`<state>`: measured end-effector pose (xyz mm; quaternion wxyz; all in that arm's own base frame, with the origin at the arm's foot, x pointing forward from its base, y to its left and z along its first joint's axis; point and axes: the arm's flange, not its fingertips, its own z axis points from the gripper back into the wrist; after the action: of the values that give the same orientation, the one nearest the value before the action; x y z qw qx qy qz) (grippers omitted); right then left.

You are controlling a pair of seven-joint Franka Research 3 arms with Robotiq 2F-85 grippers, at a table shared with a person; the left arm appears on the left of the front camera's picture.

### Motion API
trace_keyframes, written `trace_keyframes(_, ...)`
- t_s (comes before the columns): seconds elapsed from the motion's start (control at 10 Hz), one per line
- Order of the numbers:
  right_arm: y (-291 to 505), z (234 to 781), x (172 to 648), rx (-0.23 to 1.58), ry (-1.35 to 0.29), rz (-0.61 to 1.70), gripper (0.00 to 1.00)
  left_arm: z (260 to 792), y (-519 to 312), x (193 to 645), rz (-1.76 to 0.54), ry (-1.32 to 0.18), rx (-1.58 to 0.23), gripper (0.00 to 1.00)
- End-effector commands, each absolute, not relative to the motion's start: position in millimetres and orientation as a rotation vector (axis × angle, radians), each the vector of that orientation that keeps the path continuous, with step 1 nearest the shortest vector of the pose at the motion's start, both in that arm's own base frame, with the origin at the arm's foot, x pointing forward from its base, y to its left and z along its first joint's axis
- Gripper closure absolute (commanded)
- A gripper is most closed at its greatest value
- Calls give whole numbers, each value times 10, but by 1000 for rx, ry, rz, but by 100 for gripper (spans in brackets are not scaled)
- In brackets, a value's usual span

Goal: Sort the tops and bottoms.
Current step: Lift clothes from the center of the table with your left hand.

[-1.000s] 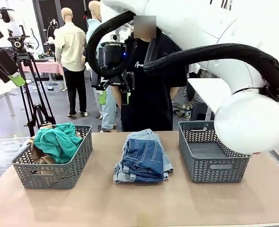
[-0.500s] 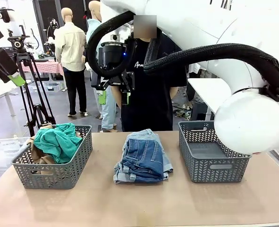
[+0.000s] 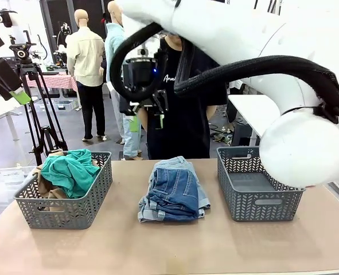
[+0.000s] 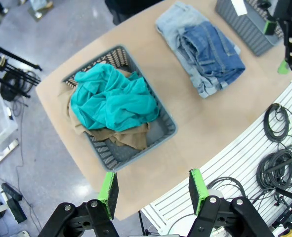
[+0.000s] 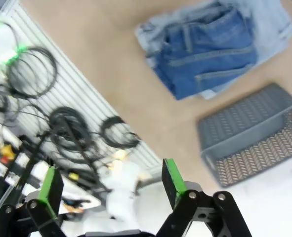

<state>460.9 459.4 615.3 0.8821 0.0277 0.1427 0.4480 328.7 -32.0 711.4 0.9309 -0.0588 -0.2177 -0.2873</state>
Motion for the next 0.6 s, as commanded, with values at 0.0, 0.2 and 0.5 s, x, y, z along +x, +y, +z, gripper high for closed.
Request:
trace_keyframes(0.0, 4359, 6049, 4465, -42, 271, 989, 0, 7121, -316, 3275, -589, -443, -121, 25)
trace_keyframes(0.2, 4196, 6080, 4388, -122, 291, 946, 0, 7121, -316, 3275, -589, -443, -121, 25)
trace_keyframes(0.5, 3666, 6157, 3934, -98, 380, 866, 0, 7121, -316, 3275, -589, -443, -121, 25)
